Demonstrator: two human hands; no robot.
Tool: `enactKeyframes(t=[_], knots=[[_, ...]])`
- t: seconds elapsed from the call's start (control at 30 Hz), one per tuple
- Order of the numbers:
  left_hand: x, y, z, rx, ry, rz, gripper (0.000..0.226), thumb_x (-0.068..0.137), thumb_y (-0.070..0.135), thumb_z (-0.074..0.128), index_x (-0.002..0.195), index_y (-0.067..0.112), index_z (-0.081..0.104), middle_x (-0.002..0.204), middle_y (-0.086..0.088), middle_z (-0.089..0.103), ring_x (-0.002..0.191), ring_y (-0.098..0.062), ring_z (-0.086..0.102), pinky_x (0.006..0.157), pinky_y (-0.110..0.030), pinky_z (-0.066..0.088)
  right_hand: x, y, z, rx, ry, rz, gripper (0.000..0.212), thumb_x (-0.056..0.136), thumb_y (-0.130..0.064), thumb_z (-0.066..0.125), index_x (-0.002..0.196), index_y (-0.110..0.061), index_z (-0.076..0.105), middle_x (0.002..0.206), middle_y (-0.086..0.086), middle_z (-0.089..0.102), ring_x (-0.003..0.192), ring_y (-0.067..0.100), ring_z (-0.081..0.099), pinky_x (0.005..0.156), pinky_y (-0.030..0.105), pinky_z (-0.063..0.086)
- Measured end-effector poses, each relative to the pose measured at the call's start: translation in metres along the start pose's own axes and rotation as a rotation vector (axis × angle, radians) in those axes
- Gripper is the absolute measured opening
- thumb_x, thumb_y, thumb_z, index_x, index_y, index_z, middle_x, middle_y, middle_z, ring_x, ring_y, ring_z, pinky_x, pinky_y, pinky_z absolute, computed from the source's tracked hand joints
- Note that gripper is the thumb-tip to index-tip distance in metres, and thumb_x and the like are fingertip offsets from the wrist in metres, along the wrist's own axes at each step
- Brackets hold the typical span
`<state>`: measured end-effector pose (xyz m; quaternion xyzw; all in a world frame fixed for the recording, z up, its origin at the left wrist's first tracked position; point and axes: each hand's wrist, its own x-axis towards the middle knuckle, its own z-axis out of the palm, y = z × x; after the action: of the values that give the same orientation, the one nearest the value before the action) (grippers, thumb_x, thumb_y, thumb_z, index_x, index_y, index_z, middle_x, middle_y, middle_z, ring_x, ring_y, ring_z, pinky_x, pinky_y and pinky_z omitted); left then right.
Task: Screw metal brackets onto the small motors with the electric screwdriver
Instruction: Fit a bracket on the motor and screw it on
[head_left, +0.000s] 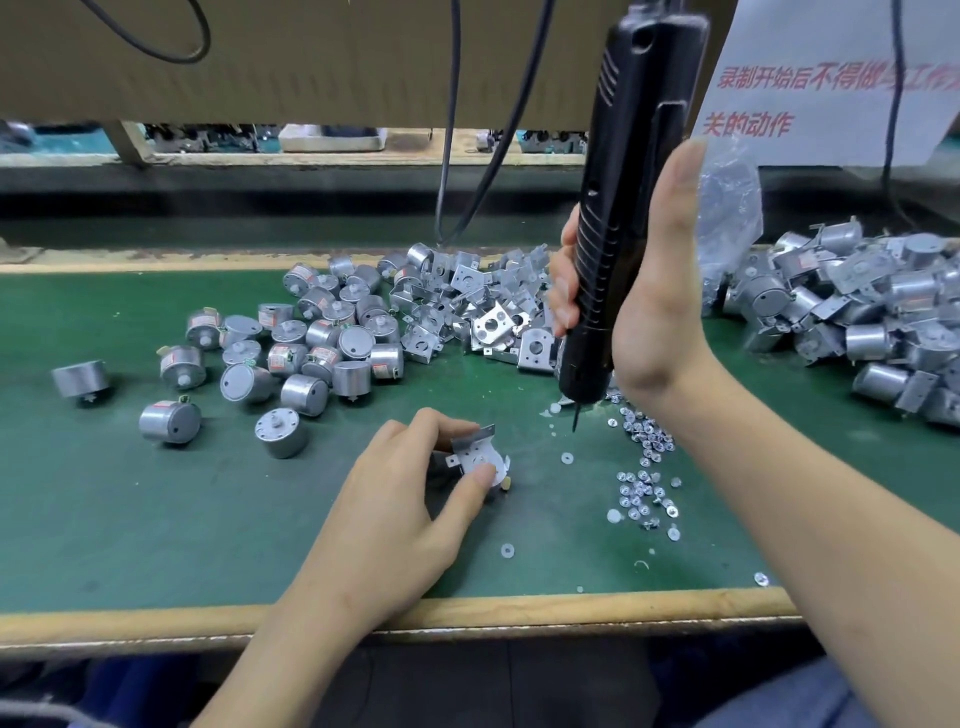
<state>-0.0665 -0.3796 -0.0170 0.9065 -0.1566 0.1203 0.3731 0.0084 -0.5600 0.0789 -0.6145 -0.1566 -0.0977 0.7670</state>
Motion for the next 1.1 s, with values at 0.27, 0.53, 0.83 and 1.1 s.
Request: enactKeyframes(t=[0.27,0.53,0.83,1.1], knots=[[0.002,-0.001,0.000,-0.060,-0.016,-0.061,0.018,0.089,0.034,0.068,0.100,0.042,0.057,0.096,0.027,0.065,0.097,0.000,0.060,0.079,-0.008,0.041,0.005,0.009,-0.013,0.002,0.034,-0.018,0.078,0.051,-0.096,0.051,0.066,-0.020,0.055,0.055,0.001,0.046,0.045,0.020,0.041,0.048,0.029,0.035],[0.001,0.000,-0.001,-0.066,-0.017,-0.059,0.021,0.085,0.044,0.066,0.104,0.041,0.060,0.095,0.026,0.065,0.096,-0.001,0.060,0.080,-0.012,0.043,0.004,0.012,-0.022,-0.015,0.080,-0.031,0.072,0.053,-0.098,0.053,0.059,-0.026,0.057,0.056,-0.002,0.047,0.046,0.020,0.041,0.047,0.028,0.036],[0.000,0.001,0.001,-0.014,-0.023,-0.027,0.034,0.081,0.054,0.066,0.111,0.040,0.057,0.100,0.035,0.059,0.103,0.004,0.055,0.083,-0.003,0.037,0.002,0.012,-0.029,-0.042,0.110,-0.027,0.080,0.050,-0.101,0.050,0.063,-0.022,0.054,0.054,0.004,0.046,0.047,0.023,0.041,0.046,0.027,0.037],[0.000,-0.004,0.001,0.051,-0.044,-0.013,0.048,0.075,0.044,0.080,0.114,0.042,0.053,0.099,0.038,0.055,0.100,0.003,0.053,0.082,-0.007,0.039,0.001,0.009,-0.028,-0.060,0.081,-0.022,0.081,0.053,-0.099,0.048,0.066,-0.020,0.054,0.054,0.004,0.047,0.046,0.023,0.042,0.049,0.029,0.039]])
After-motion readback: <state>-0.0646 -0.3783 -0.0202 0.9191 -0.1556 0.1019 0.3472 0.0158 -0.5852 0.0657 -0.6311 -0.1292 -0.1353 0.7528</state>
